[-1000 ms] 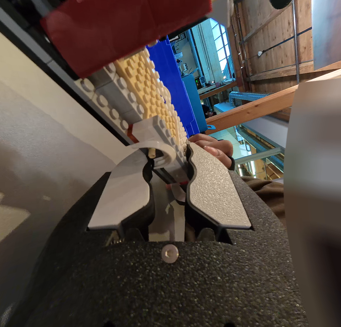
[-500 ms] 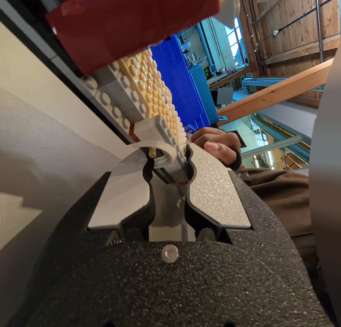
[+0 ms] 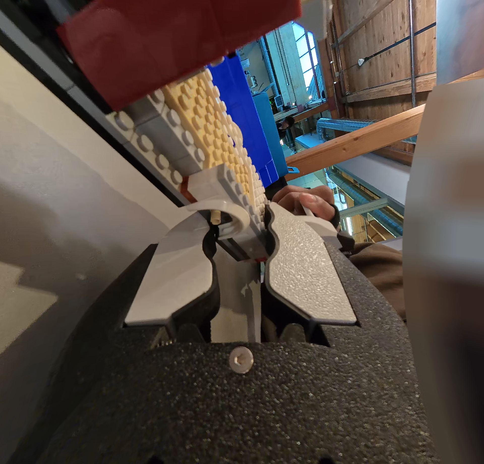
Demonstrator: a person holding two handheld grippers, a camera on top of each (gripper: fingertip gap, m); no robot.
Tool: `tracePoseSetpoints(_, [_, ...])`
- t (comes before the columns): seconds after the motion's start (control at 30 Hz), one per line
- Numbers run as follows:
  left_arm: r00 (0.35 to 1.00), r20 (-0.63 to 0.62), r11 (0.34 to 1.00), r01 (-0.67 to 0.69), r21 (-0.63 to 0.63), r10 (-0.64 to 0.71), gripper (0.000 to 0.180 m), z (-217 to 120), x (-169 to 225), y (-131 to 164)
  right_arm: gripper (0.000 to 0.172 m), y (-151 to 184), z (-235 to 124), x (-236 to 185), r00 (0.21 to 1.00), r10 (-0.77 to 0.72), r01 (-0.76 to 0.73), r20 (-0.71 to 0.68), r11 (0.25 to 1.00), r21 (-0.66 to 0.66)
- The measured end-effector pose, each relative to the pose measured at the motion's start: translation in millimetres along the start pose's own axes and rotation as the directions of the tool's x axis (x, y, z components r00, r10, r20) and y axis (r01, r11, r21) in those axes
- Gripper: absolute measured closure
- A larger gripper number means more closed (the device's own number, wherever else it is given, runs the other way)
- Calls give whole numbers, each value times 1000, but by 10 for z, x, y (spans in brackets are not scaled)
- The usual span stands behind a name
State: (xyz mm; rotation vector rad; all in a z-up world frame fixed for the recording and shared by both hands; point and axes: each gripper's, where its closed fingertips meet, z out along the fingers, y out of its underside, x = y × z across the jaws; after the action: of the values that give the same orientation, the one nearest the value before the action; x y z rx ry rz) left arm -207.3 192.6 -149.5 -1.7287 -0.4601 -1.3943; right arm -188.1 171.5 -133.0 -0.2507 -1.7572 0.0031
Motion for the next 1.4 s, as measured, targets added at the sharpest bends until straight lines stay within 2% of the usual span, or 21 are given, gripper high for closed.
tracePoseSetpoints(0.13, [999, -19, 999, 28, -22, -28, 145, 27, 0, 46, 151, 444, -281, -62, 981, 176, -165, 80, 978, -126])
tracePoseSetpoints(0.3, [1000, -15, 994, 23, -109, -25, 145, 92, 9, 191, 148, 1103, -790, -275, 908, 384, -318, 168, 892, -321])
tracePoseSetpoints(0.4, [1000, -9, 988, 2, -155, -3, 145, 138, 20, 279, 149, 1267, -1103, -364, 836, 503, -402, 220, 834, -378])
tracePoseSetpoints(0.53, [1000, -19, 981, 14, -192, -18, 145, 192, 34, 373, 149, 1425, -1448, -538, 693, 664, -496, 282, 722, -483])
tracePoseSetpoints(0.67, [1000, -26, 976, 8, -216, -14, 145, 223, 54, 427, 149, 1588, -1708, -680, 631, 726, -510, 274, 654, -558])
tracePoseSetpoints(0.73, [999, -33, 974, 8, -225, -16, 145, 233, 65, 446, 150, 1653, -1826, -784, 573, 774, -529, 268, 599, -601])
tracePoseSetpoints(0.93, [999, -46, 967, 10, -254, -22, 145, 273, 85, 505, 151, 1509, -1761, -920, 401, 886, -649, 232, 453, -611])
tracePoseSetpoints(1.03, [999, -45, 962, -4, -272, -9, 145, 290, 93, 542, 151, 1558, -1675, -916, 392, 905, -656, 166, 401, -640])
tracePoseSetpoints(1.17, [999, -49, 956, -10, -292, -4, 145, 302, 106, 589, 151, 1515, -1645, -965, 321, 933, -651, 166, 344, -676])
tracePoseSetpoints(1.3, [999, -53, 954, -11, -301, -5, 145, 307, 116, 610, 158, 1486, -1612, -1013, 262, 951, -647, 167, 301, -700])
tracePoseSetpoints(1.33, [999, -53, 954, -12, -300, -4, 145, 307, 116, 609, 163, 1479, -1603, -1018, 254, 952, -646, 169, 297, -703])
tracePoseSetpoints(1.4, [999, -53, 954, -11, -299, -6, 145, 307, 115, 607, 164, 1477, -1587, -1016, 258, 951, -638, 172, 302, -709])
